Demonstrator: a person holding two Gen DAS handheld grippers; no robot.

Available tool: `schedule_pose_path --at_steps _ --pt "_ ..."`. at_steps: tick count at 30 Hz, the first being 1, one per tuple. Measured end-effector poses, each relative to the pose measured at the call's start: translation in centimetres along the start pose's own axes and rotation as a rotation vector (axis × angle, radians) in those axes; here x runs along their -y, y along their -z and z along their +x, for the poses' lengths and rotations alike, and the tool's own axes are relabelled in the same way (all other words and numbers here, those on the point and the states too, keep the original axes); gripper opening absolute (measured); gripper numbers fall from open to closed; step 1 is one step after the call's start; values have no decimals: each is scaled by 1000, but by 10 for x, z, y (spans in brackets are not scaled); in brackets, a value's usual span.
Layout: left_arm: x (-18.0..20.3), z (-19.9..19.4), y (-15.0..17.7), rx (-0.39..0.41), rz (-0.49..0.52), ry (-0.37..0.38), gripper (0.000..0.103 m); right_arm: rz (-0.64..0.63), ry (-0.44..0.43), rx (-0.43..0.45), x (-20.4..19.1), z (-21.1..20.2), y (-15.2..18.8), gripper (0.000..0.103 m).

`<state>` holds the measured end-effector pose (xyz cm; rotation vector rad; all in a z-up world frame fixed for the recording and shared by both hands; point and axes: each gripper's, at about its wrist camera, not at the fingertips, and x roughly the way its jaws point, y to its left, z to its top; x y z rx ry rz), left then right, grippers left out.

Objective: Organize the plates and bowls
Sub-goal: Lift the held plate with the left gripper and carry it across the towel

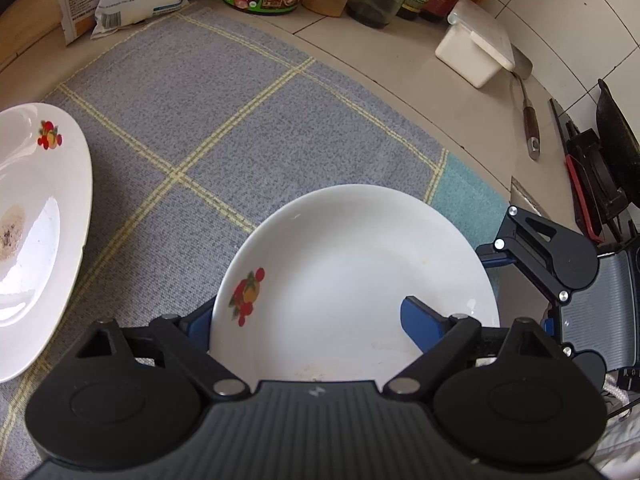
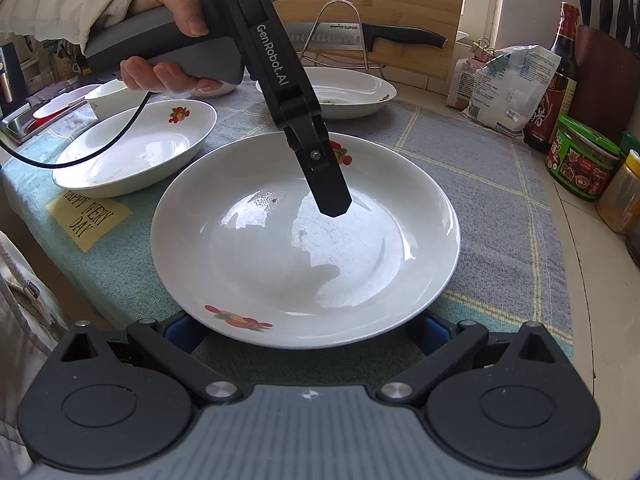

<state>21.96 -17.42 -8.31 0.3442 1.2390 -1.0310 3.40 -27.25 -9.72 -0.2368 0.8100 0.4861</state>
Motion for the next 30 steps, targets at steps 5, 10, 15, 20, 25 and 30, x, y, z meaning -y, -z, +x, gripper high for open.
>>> schedule_pose_path --at_steps 5,10,15,20,25,30 --pt "0 -1 0 1 -2 2 90 -9 -6 -9 1 2 -2 103" --pt "-1 -1 0 6 -10 3 90 -8 -3 -26 1 3 -5 103" --pt "1 -4 0 14 -17 3 89 -5 -1 -30 2 1 -8 103" --pt "3 -10 -7 34 -18 3 89 -6 7 -24 5 -4 -12 103" --pt "4 -13 -20 57 -16 1 89 -15 20 -19 15 -8 -18 103" --pt "2 -12 -39 80 -14 4 89 -29 40 -18 31 -10 -22 103"
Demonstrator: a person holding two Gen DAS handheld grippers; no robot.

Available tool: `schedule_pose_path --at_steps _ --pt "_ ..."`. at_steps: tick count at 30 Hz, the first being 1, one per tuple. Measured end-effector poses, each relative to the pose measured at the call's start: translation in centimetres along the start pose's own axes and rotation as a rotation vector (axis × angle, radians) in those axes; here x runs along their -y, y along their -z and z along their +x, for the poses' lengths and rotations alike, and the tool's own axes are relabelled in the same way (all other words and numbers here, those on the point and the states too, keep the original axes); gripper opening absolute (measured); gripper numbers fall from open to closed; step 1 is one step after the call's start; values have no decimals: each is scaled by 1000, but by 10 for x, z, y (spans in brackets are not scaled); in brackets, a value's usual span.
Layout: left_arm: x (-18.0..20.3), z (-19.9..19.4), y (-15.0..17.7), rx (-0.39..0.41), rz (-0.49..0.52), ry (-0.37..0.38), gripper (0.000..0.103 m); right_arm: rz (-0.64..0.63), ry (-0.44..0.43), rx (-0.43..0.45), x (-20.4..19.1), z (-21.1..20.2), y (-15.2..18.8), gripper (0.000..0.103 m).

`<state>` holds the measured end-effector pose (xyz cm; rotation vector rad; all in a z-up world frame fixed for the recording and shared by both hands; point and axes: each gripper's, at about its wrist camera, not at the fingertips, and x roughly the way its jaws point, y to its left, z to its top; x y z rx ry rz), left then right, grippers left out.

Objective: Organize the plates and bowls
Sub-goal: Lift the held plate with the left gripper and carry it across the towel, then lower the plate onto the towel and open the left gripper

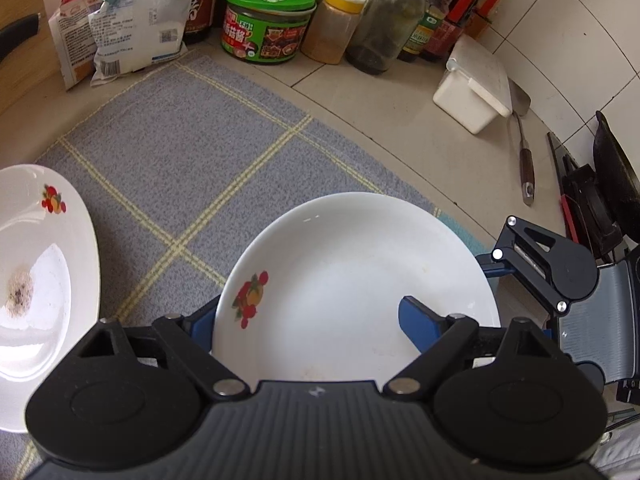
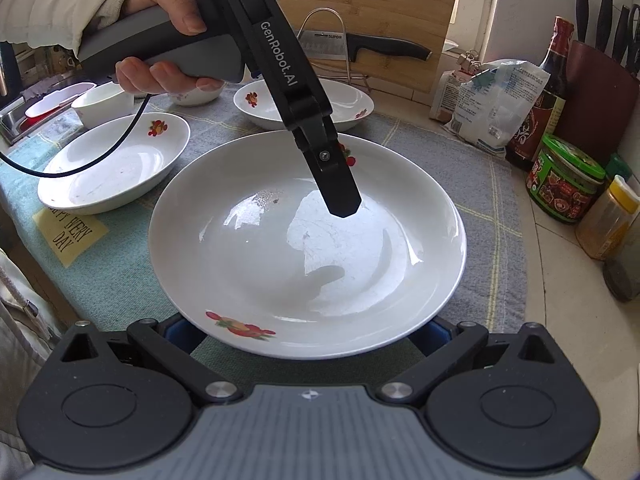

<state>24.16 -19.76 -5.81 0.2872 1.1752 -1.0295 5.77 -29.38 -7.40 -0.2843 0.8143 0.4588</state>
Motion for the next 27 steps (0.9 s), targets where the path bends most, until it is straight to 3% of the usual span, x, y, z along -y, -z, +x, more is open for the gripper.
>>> schedule_pose_path --at_steps 17,27 --pt "-18 28 -60 38 11 5 89 10 39 -7 61 19 -14 103" --pt "-24 43 -77 37 11 7 89 29 48 -26 82 31 -16 103"
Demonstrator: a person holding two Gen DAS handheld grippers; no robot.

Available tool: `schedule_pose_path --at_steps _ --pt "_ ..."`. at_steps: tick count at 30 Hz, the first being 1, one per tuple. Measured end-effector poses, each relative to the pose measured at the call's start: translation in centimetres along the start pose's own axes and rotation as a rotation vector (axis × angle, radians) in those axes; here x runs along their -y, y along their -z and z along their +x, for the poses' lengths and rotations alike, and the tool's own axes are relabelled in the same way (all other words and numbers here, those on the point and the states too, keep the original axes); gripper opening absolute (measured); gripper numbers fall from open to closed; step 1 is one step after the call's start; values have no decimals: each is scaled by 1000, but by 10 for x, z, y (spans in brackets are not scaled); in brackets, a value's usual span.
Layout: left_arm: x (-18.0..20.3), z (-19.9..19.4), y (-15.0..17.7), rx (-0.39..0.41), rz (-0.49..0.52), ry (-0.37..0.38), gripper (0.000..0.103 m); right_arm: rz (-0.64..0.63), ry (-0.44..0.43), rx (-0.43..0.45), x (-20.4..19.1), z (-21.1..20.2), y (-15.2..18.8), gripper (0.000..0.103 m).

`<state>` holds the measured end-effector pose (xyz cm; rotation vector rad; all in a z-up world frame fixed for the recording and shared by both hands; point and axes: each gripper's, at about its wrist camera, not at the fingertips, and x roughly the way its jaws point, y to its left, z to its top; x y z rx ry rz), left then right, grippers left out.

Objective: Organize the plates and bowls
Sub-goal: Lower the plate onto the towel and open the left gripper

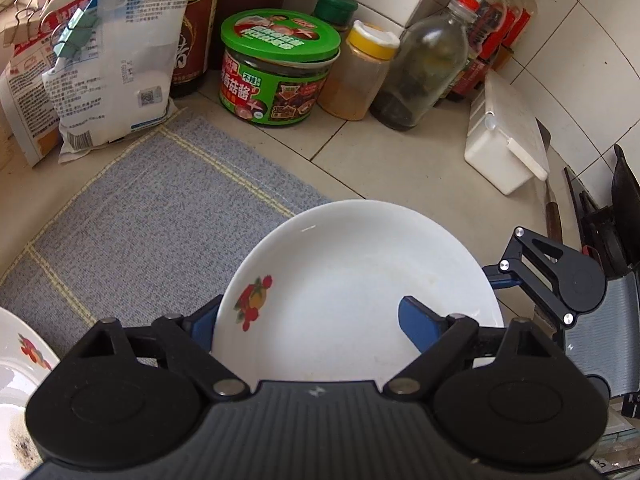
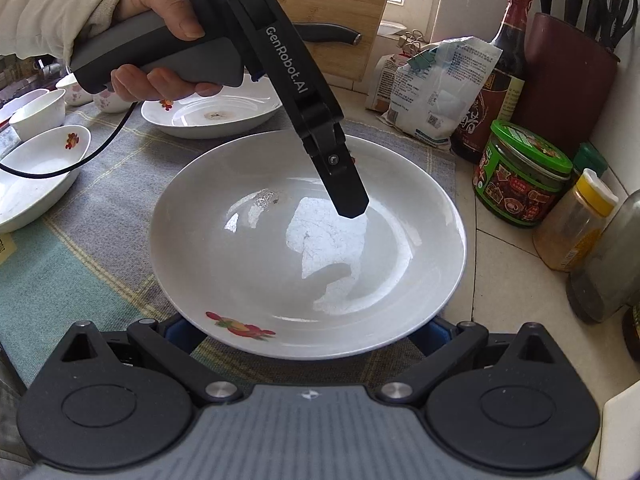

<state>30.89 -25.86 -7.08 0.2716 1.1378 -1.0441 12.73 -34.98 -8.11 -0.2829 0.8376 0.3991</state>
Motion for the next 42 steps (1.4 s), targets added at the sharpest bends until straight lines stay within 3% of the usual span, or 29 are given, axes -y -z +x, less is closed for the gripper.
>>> schedule_pose_path --at_steps 24,35,42 --pt "-6 23 -10 -3 -3 1 89 26 30 -45 10 10 8 103" --pt "9 -13 0 91 37 -79 94 37 54 -31 5 -9 10 103" --pt "39 -52 19 192 69 -155 97 67 91 -1 -5 -33 11 103"
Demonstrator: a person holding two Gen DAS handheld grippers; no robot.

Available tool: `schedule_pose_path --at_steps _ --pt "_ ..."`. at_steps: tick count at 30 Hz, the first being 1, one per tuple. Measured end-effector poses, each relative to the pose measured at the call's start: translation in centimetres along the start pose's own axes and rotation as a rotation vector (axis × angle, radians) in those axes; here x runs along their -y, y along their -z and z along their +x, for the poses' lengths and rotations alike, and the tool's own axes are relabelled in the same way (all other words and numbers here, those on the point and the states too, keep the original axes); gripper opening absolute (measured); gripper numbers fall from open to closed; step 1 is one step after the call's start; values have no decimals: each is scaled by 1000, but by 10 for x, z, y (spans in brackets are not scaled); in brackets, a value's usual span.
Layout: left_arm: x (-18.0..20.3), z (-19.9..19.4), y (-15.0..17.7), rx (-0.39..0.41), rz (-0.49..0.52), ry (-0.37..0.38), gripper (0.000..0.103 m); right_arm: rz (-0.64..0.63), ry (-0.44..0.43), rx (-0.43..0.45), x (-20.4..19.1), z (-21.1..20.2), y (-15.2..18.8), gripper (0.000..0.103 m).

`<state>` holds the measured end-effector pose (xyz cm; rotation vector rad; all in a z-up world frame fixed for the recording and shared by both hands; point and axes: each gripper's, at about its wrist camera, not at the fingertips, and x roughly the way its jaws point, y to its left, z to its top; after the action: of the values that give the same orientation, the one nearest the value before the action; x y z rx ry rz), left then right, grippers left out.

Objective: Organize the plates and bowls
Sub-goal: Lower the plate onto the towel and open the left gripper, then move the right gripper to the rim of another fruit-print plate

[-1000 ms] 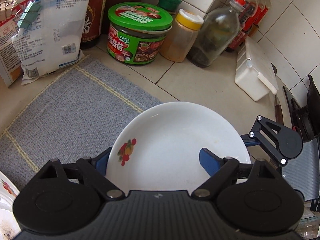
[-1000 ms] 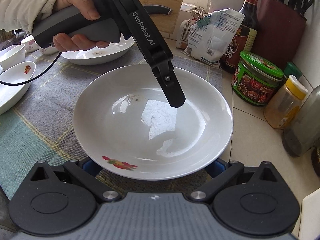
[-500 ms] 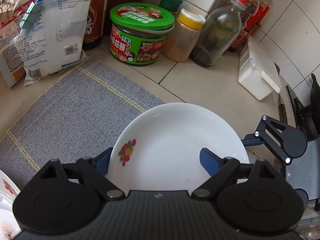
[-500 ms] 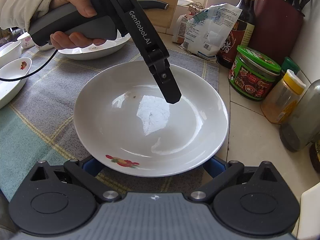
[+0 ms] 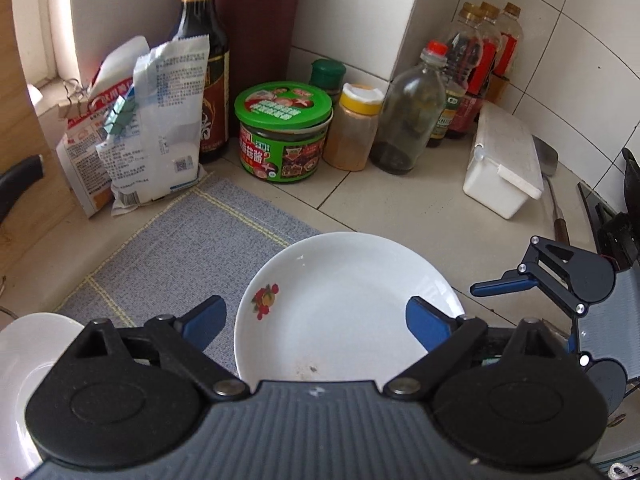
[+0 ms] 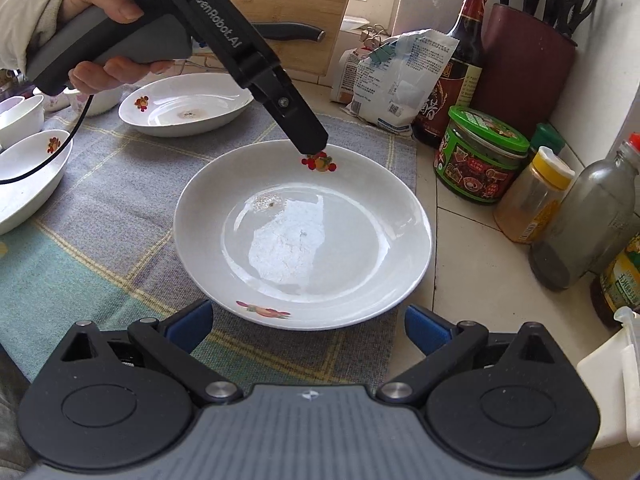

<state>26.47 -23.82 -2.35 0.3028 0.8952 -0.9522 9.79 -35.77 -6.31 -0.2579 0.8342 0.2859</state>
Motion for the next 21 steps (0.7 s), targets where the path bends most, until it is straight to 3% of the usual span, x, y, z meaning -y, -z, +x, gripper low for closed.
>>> schedule_pose_path --at_steps 9,21 --pt "48 -70 33 155 -1 -101 100 66 53 43 -19 -35 -1 103" --pt "116 -129 116 280 -96 -281 102 117 45 93 -52 -77 20 103"
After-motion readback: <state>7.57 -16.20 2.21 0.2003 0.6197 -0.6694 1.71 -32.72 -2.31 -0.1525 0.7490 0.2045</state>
